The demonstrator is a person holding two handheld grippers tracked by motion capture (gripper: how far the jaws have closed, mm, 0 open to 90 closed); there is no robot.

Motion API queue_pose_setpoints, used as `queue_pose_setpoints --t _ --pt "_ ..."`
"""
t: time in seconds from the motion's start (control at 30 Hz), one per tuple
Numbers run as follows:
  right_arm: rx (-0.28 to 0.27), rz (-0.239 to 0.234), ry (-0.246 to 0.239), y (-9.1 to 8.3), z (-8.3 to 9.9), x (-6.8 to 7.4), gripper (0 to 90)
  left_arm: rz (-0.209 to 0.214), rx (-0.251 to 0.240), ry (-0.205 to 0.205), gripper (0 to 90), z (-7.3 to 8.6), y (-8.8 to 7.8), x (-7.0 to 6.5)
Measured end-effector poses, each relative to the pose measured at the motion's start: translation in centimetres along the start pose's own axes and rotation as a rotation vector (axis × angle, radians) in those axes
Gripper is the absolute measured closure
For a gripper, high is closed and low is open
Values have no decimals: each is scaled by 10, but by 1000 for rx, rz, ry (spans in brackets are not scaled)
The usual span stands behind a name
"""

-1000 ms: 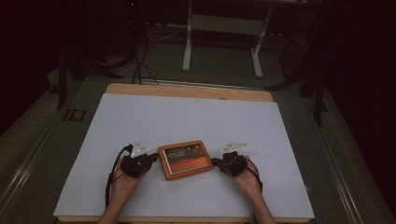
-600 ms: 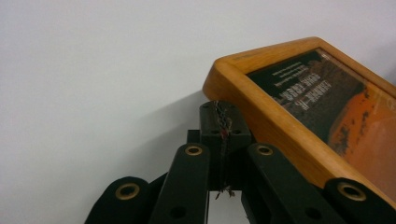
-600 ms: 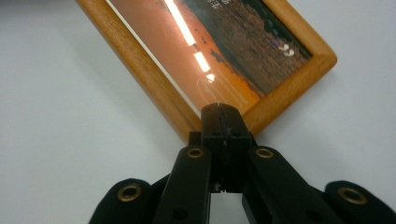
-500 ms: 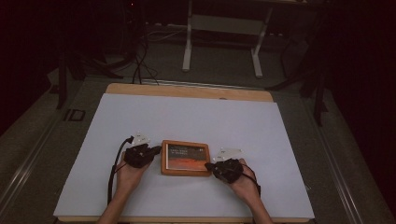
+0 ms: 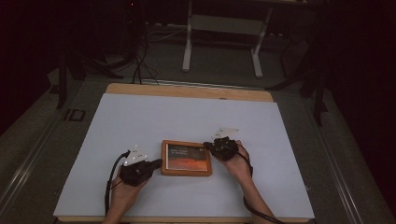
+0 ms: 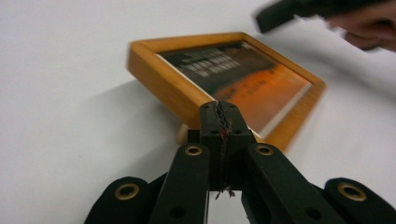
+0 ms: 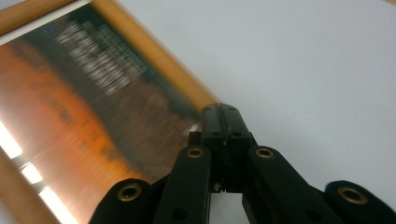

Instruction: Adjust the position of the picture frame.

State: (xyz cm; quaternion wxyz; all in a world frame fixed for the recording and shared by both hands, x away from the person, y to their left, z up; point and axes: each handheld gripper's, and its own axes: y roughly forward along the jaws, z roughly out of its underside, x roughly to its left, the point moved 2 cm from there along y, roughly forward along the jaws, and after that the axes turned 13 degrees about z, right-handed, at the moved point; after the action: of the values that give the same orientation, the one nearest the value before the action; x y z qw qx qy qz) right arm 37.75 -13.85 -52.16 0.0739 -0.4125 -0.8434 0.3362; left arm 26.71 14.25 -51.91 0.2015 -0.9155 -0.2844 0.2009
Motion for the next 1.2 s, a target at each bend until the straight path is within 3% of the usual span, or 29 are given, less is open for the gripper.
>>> queue_pose_setpoints --t 0.17,0.43,0.6,0.77,1.0,1.2 --pt "-1 6 55 18 -8 -7 900 16 7 18 900 4 -5 -11" --pt "29 -7 50 36 -17 -6 900 39 39 57 900 10 -4 -27" --pt "47 -21 48 44 -16 -4 900 29 137 136 900 15 15 -40" --pt "61 -46 74 45 -16 -6 900 24 157 131 900 16 26 -38" --pt "73 -61 58 37 -10 -7 900 14 167 133 900 17 24 -34" --pt "85 -64 70 23 1 -3 900 -10 161 88 900 15 21 -24"
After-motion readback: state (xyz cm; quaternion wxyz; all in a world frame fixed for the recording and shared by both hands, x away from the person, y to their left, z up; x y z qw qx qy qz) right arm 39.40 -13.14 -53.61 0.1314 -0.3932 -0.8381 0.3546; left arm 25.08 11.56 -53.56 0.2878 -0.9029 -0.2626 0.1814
